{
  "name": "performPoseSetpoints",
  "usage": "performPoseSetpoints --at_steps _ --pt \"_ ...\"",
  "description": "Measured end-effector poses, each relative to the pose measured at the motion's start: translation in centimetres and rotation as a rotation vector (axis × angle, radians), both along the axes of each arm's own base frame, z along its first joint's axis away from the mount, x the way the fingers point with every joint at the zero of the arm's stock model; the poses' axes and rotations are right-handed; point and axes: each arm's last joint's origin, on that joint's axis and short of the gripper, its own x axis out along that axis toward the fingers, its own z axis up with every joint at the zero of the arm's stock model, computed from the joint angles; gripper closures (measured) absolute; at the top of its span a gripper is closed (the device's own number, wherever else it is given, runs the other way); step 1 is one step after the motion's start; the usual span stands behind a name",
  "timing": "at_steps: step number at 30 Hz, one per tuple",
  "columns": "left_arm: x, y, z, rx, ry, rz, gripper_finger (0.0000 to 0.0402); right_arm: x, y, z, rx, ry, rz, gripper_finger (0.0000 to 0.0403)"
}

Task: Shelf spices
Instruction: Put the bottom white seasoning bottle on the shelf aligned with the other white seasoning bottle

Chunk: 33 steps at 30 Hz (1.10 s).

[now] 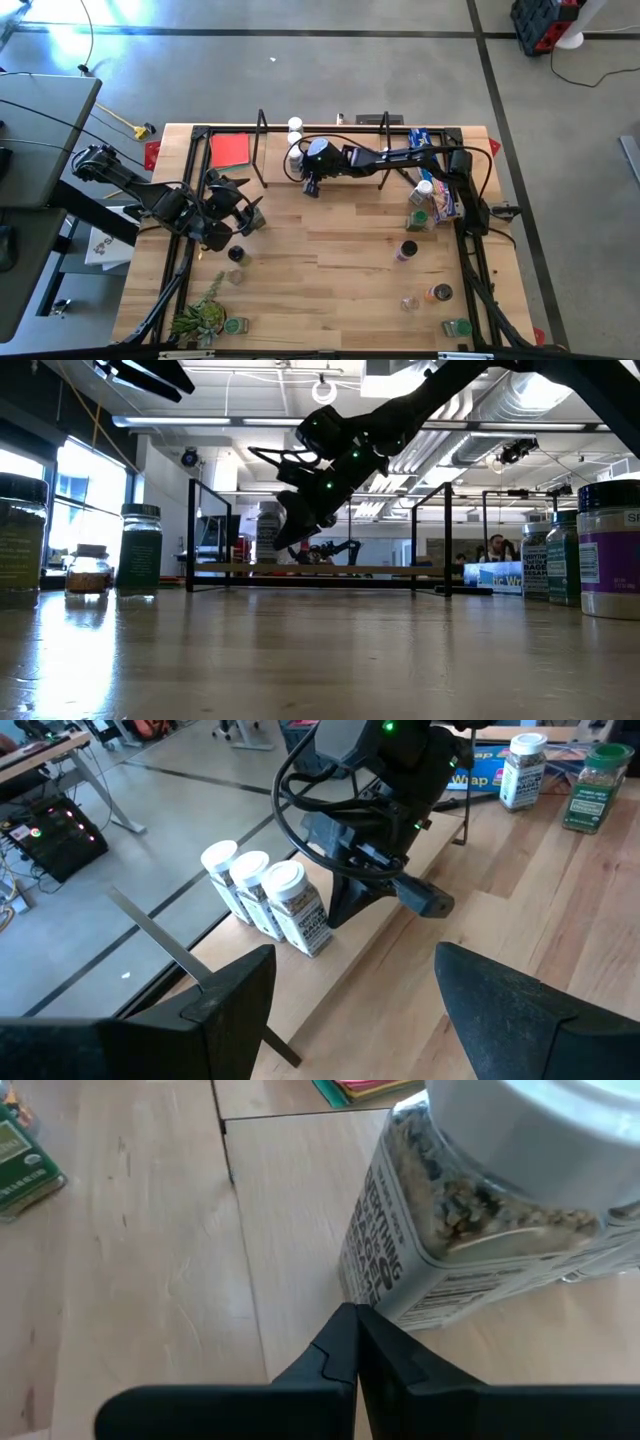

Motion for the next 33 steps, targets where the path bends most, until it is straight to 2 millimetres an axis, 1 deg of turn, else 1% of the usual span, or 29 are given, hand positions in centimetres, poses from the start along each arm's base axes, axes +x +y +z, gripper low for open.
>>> performPoseSetpoints --at_steps 9,13,16,19,23,28,33 --pt "0.0 0.0 0.0 0.0 0.0 0.0 0.0133 -0.2 0.1 0.6 0.001 -0.005 0.004 0.0403" --pt "0.0 0.0 0.0 -0.002 0.0 -0.001 0.0133 -0.8 0.5 0.7 0.029 0.065 0.044 0.0403" --pt "0.0 0.0 0.0 -0.001 0.001 -0.001 0.0133 -1.3 0.4 0.8 -0.001 0.116 -0.013 0.0403" --pt "0.0 0.0 0.0 -0.001 0.001 -0.001 0.0133 -1.6 -0.7 0.8 -0.02 0.124 -0.082 0.0403" --pt "0.0 0.0 0.0 0.0 0.002 -0.002 0.0133 -1.5 -1.9 0.4 -0.008 0.078 -0.09 0.0403" --pt "0.0 0.0 0.0 -0.001 0.0 -0.002 0.0133 -0.8 -1.9 1.0 0.013 -0.027 -0.052 0.0403" --pt "0.0 0.0 0.0 -0.002 0.001 -0.003 0.0133 -0.5 -1.7 1.2 0.0 -0.062 -0.051 0.0403"
